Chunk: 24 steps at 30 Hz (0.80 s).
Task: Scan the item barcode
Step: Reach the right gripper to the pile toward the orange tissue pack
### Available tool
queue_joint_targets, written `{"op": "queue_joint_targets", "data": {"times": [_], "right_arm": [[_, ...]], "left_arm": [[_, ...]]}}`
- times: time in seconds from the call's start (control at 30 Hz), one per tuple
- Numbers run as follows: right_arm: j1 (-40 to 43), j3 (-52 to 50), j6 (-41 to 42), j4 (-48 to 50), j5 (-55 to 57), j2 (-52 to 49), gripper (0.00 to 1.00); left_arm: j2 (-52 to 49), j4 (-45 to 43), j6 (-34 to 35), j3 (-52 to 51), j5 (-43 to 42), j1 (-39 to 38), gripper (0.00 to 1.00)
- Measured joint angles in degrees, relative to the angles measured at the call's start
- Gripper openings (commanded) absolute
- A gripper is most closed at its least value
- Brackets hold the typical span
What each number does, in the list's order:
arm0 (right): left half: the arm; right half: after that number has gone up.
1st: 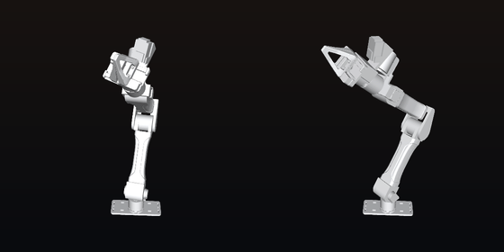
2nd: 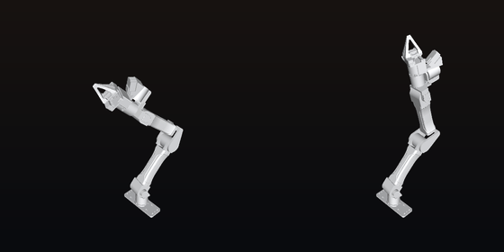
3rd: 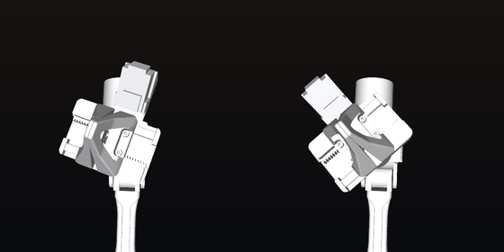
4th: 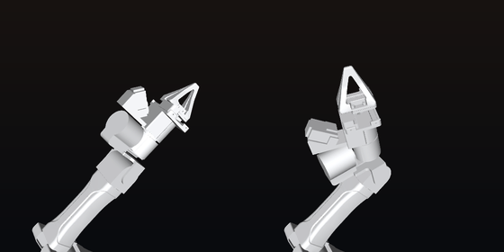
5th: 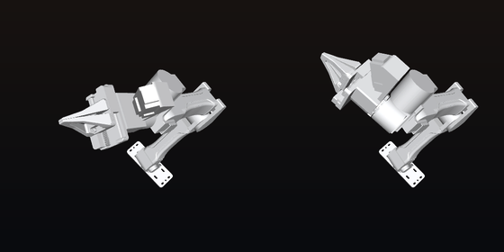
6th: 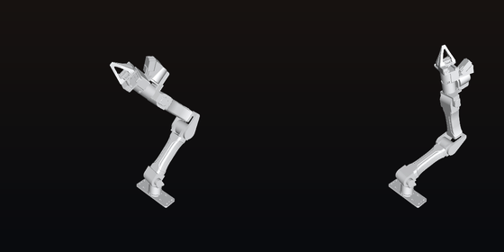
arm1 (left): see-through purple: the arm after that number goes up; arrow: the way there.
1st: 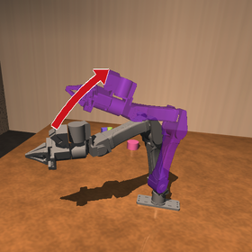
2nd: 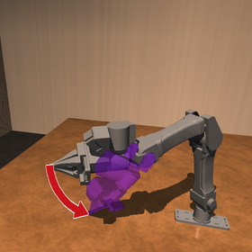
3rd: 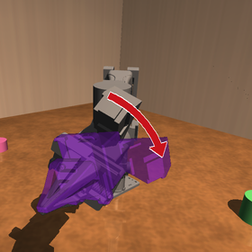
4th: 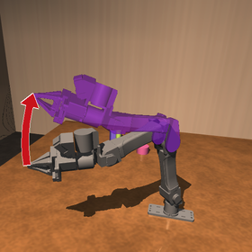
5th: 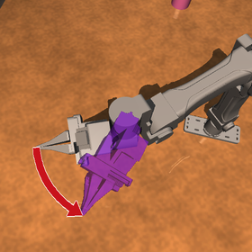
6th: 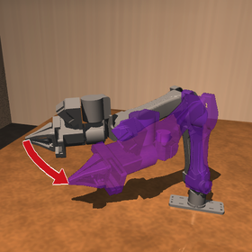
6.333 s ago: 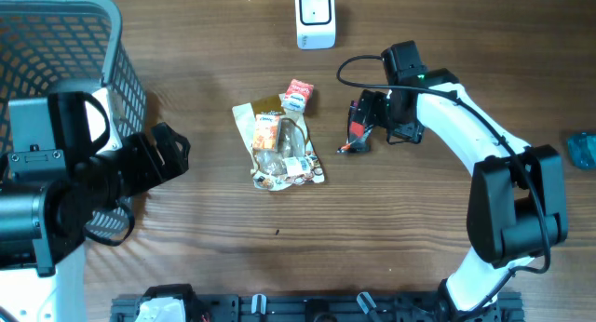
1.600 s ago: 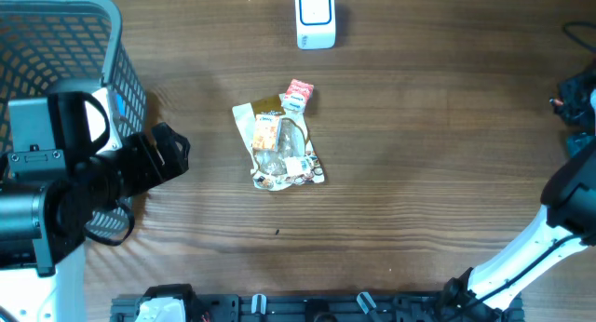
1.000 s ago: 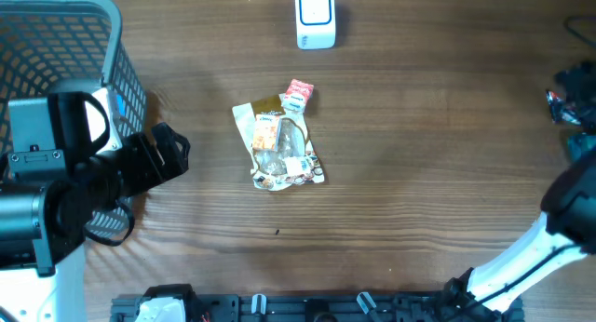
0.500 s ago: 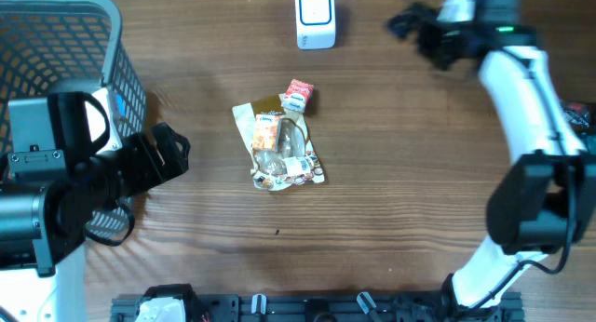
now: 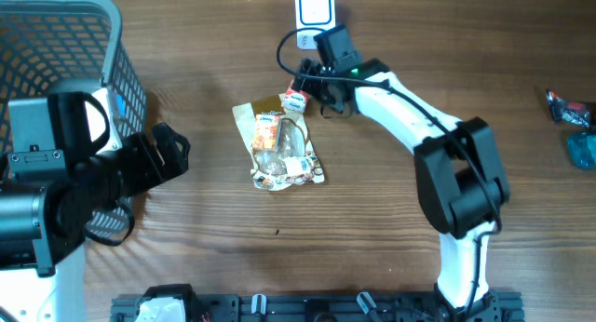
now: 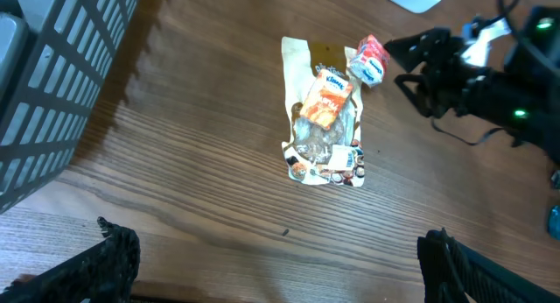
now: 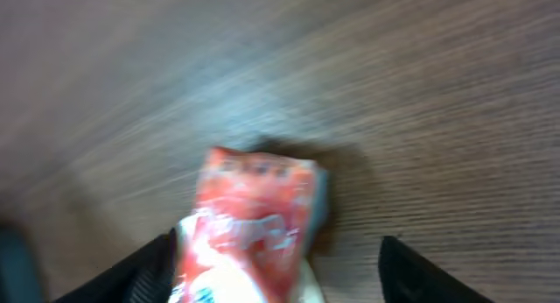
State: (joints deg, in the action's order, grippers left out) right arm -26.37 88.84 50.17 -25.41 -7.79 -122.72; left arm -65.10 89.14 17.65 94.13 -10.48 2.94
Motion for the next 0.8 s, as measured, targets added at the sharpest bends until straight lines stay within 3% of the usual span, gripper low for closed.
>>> {"op": "queue_joint_targets", "data": {"times": [0.17,0.2,0.3,0.43,0.5,0.8], "right_arm": [[0.0,-0.3,2.1,-1.1,0.4,-1.2,0.47],[0.0,-0.3,2.2,-1.3,0.4,-1.2,0.39],[0.0,-0.3,2.3,-2.0,0.6,-1.2,0.28],[0.1,-0.3,0.3,-6.2,2.8,-1.2,0.30],[0.6,-0.3,-0.7,-10.0,5.6,-1.2,0.36],[2.3,-0.3,-4.7,-10.8,6.8,-0.5,0.46]], "left_arm": [[0.0,0.0,0.0,0.0,0.0,0.0,1.00],[0.0,0.0,0.0,0.0,0.0,0.0,1.00],[0.0,0.0,0.0,0.0,0.0,0.0,1.00],[0.0,0.0,0.0,0.0,0.0,0.0,1.00],[0.0,0.0,0.0,0.0,0.0,0.0,1.00],[0.0,0.0,0.0,0.0,0.0,0.0,1.00]]}}
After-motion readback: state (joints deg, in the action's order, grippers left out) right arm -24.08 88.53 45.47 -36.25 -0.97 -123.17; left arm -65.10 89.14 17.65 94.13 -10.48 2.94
